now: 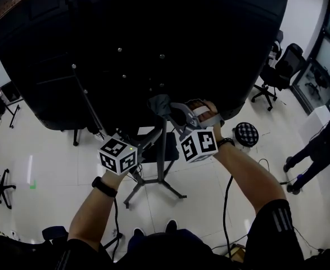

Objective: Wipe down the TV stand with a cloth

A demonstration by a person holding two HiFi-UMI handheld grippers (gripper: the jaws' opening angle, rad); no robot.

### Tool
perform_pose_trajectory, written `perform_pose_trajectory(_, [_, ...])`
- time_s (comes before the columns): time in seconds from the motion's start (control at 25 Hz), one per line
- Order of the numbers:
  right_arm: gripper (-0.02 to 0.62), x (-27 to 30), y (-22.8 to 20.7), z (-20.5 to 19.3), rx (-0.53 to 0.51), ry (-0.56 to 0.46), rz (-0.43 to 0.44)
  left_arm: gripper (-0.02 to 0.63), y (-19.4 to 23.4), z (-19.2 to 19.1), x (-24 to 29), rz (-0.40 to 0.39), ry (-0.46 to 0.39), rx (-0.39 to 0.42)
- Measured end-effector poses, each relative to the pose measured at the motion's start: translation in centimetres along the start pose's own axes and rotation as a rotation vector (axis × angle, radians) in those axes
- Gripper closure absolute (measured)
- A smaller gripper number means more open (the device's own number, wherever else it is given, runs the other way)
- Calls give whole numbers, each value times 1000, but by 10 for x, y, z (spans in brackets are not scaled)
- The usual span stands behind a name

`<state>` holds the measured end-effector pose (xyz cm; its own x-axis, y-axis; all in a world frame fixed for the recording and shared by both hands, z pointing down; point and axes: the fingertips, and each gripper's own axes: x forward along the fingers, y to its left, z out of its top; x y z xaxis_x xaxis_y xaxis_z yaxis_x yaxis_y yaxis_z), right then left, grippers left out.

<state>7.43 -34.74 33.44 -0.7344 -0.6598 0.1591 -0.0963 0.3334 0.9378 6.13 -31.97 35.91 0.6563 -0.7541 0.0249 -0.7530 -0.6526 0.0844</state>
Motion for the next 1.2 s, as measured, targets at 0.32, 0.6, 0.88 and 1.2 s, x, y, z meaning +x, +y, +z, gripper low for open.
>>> perform_pose_trajectory(0.32, [577,12,53,-12,47,22,68,308,8,-57,-6,-15,53,-58])
perform_pose_trajectory(0.6, [577,17,106,-30,114,39,136,308,10,-108,-6,-14,113,-104])
perform_pose_trajectory(0.88, [577,30,171,-52,176,87,211,304,14,-165,-9,-30,173,-147])
perform_pose_trajectory(1.2, [578,43,243,-71,234,127,273,300,12,-239,-15,-32,236,-219])
